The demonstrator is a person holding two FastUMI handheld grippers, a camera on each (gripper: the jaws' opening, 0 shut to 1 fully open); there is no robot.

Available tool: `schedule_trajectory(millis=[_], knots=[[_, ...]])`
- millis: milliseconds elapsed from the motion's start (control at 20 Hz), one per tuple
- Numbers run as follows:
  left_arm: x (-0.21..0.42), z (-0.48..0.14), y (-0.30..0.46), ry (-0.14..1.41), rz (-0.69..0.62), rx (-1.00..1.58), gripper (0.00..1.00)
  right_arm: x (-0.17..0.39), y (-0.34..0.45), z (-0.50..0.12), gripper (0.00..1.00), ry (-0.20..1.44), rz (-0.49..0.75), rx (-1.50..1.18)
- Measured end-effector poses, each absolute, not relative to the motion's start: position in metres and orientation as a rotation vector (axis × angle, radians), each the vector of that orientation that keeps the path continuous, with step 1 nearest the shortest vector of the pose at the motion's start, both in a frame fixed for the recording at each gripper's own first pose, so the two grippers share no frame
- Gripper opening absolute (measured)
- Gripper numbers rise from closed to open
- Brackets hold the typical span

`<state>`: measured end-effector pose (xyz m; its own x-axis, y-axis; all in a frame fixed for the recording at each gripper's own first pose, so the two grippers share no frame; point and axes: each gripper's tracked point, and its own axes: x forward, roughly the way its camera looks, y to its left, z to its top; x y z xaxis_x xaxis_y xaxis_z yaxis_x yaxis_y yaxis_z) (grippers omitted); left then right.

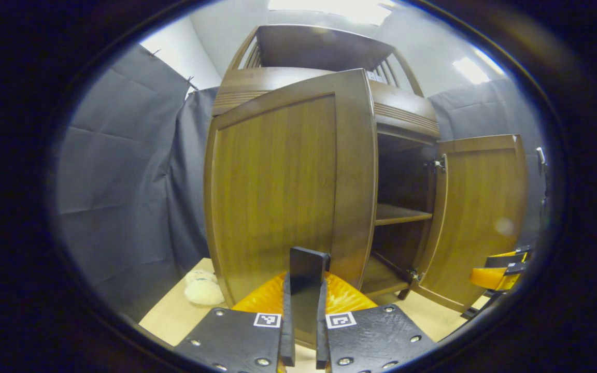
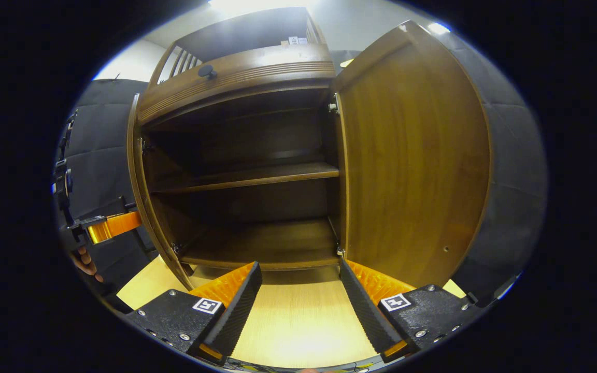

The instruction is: Open the right door of the double-door shoe cabinet with the right hand, and open the left door with the left hand.

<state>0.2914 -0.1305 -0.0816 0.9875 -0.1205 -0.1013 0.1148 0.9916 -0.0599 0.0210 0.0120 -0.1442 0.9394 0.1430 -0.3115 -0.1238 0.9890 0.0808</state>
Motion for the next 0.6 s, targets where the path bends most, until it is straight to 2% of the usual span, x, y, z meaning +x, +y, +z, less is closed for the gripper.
schedule_trajectory(millis=[100,200,250,300,350,450,600], knots=[[0.29,-0.079,-0.13,0.11,-0.107,-0.067,0.23,0.023,0.018,-0.145,0.95,0.334,0.151,0.07],[0.289,-0.078,-0.13,0.108,-0.1,-0.065,0.02,0.026,0.028,-0.14,0.95,0.33,0.172,0.093],[0.289,-0.076,-0.128,0.104,-0.092,-0.07,0.14,0.029,0.031,-0.139,0.95,0.327,0.177,0.09],[0.289,-0.076,-0.127,0.103,-0.084,-0.08,0.14,0.032,0.033,-0.137,0.95,0.325,0.181,0.08],[0.289,-0.076,-0.126,0.098,-0.077,-0.085,0.02,0.034,0.035,-0.137,0.92,0.322,0.187,0.071],[0.289,-0.074,-0.121,0.087,-0.052,-0.086,0.14,0.035,0.04,-0.137,0.95,0.32,0.2,0.064],[0.291,-0.073,-0.112,0.069,-0.017,-0.111,0.14,0.038,0.049,-0.141,0.95,0.34,0.223,0.062]])
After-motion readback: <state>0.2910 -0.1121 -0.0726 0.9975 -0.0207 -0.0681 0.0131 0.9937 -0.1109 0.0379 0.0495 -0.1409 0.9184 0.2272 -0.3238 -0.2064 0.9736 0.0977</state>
